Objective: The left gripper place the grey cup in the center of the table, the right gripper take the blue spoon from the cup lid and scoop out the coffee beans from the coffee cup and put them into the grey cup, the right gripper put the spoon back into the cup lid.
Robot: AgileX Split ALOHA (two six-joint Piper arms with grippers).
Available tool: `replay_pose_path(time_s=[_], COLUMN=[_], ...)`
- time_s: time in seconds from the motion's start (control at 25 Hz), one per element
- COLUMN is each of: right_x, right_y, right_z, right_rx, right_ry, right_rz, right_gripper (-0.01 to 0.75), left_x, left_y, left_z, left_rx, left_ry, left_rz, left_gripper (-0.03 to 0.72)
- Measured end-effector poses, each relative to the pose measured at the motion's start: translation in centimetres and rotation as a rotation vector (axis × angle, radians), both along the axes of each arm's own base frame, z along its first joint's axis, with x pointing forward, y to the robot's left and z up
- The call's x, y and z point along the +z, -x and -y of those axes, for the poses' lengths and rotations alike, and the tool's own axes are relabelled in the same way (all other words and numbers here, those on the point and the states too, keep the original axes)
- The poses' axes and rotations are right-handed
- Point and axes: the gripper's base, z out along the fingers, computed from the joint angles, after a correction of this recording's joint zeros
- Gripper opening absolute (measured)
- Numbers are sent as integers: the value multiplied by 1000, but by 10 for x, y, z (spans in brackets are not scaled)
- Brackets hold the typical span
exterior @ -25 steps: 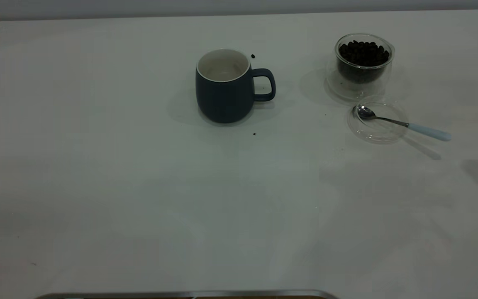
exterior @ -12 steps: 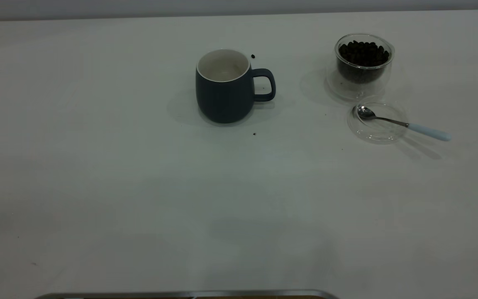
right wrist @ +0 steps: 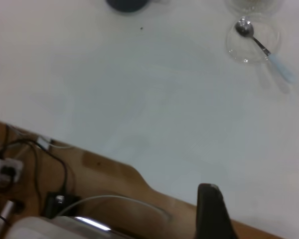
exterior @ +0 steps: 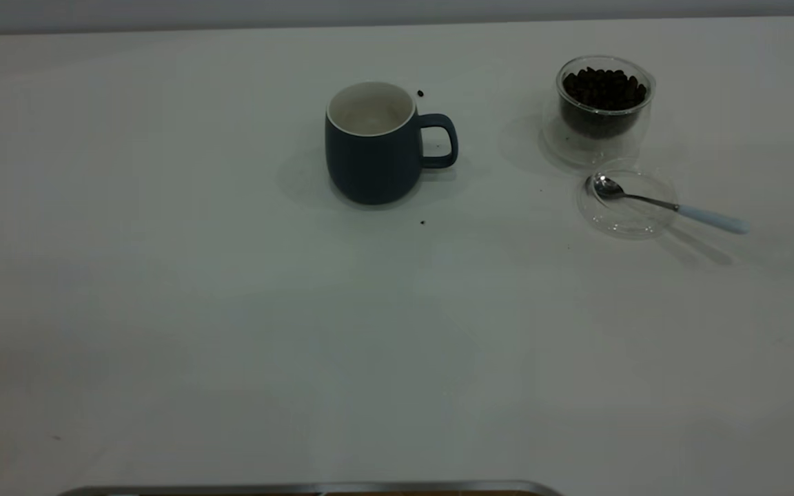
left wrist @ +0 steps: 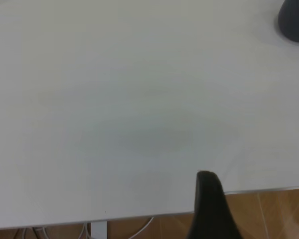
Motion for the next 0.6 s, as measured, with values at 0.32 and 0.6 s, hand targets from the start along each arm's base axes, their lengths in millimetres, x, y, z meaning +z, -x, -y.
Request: replay_pose_path(time_s=[0.32,0.6], right_x=[8,-11], right_y=[53,84], right_z=[-8,-3], right_rx=[33,-74], right_ry=[92,131], right_rz=[243,404], right_gripper=[503,503], left_x=[0,0], left_y=[0,0], left_z=[0,0], left_rx=[0,0], left_ry=[0,0], left_rz=[0,0], left_gripper=[550,550])
